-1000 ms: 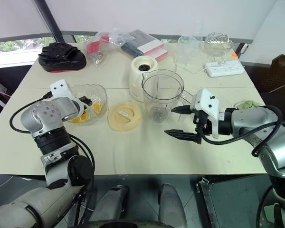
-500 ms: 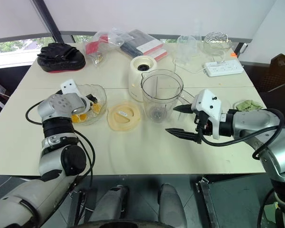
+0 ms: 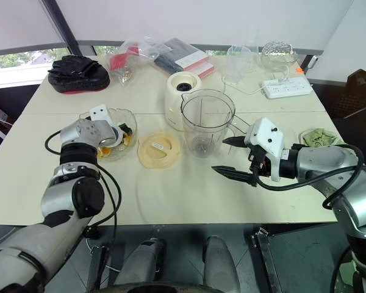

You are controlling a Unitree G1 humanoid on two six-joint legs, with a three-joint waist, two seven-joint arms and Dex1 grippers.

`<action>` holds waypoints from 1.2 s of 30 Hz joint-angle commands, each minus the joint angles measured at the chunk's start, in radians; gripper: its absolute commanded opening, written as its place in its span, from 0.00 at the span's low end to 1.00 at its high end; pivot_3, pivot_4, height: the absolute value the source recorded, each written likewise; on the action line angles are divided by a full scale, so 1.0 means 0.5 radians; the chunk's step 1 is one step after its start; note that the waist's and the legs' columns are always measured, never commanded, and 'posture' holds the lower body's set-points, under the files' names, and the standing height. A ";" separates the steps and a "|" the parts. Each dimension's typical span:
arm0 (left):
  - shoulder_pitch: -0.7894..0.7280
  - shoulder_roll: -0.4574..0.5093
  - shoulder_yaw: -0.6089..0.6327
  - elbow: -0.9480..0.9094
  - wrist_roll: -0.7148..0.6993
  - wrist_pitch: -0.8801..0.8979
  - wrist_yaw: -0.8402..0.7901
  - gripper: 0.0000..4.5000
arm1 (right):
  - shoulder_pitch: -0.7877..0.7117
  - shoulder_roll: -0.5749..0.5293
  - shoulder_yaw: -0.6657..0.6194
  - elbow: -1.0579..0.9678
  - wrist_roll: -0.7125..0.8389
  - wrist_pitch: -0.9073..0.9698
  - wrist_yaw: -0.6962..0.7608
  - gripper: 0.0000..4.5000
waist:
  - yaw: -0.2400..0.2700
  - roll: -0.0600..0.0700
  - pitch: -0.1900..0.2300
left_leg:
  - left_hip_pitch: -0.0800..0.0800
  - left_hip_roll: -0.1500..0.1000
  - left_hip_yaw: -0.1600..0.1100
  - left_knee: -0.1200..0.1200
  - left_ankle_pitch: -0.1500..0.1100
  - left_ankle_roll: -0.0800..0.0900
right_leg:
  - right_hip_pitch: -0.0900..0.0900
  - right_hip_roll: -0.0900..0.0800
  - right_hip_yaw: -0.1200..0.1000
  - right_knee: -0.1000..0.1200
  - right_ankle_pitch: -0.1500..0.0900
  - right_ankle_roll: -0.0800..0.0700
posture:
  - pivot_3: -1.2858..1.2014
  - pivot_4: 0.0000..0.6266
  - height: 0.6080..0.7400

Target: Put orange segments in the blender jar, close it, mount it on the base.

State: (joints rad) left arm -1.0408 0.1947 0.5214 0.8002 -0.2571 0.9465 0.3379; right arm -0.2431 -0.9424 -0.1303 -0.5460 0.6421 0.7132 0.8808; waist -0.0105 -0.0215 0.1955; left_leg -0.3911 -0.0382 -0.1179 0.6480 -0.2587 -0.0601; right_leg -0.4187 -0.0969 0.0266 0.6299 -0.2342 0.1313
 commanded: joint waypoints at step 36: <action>0.375 0.119 0.149 -1.063 -0.405 0.444 -0.352 0.16 | -0.117 0.047 0.073 0.049 -0.104 -0.092 0.055 0.87 | -0.006 0.000 0.000 | -0.001 0.000 0.000 0.000 0.001 -0.002 | -0.002 0.000 0.000 0.001 0.001 0.001 | 0.52 0.24 1.00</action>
State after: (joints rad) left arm -0.8660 0.2354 0.5645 0.3839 -0.4072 1.1232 0.1858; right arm -0.2867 -0.9221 -0.0832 -0.5120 0.5915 0.6877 0.9048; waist -0.0134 -0.0216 0.1955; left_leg -0.3918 -0.0381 -0.1181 0.6479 -0.2582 -0.0610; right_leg -0.4198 -0.0971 0.0267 0.6304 -0.2336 0.1318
